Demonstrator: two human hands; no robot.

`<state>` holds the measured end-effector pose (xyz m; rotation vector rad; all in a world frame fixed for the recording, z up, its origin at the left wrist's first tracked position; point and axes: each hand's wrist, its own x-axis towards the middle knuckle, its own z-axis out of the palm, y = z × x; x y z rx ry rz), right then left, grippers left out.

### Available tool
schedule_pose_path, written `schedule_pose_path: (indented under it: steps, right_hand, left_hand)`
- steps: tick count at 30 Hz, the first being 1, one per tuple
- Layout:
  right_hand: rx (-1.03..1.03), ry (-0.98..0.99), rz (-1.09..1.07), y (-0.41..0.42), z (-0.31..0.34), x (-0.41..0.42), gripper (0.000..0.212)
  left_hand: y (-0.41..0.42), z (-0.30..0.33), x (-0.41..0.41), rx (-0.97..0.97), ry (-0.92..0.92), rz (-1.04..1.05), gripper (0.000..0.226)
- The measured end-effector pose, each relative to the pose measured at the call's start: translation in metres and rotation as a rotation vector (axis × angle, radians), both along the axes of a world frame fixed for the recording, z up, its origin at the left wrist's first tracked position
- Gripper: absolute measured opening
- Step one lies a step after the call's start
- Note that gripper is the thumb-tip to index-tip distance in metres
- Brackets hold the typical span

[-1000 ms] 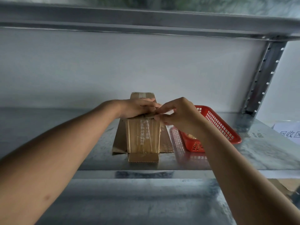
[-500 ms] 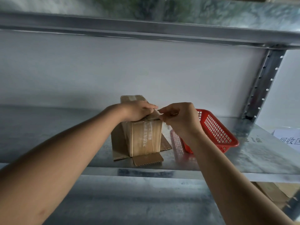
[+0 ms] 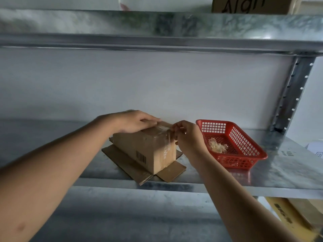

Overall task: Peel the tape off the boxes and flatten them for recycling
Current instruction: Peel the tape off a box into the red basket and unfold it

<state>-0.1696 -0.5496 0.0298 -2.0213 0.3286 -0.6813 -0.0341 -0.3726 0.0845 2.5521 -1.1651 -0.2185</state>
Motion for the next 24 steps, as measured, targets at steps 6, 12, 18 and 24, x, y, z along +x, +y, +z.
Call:
schedule_pose_path:
  steps: [6,12,18,24]
  right_hand:
    - [0.276,0.019,0.003,0.016,-0.002,0.019,0.025]
    - [0.198,-0.081,-0.02,0.039,0.007,0.019,0.025]
    - [-0.03,-0.185,-0.045,0.051,0.007,0.006,0.025]
    - [-0.041,-0.354,-0.223,0.049,0.019,0.014,0.019]
  left_hand:
    - [0.014,-0.017,0.015,-0.174,0.038,-0.242,0.03]
    - [0.009,-0.02,0.04,-0.169,0.001,-0.136,0.036]
    - [-0.005,-0.027,0.052,-0.197,-0.097,-0.21,0.039]
    - [-0.004,-0.03,0.055,-0.154,-0.141,-0.247,0.043]
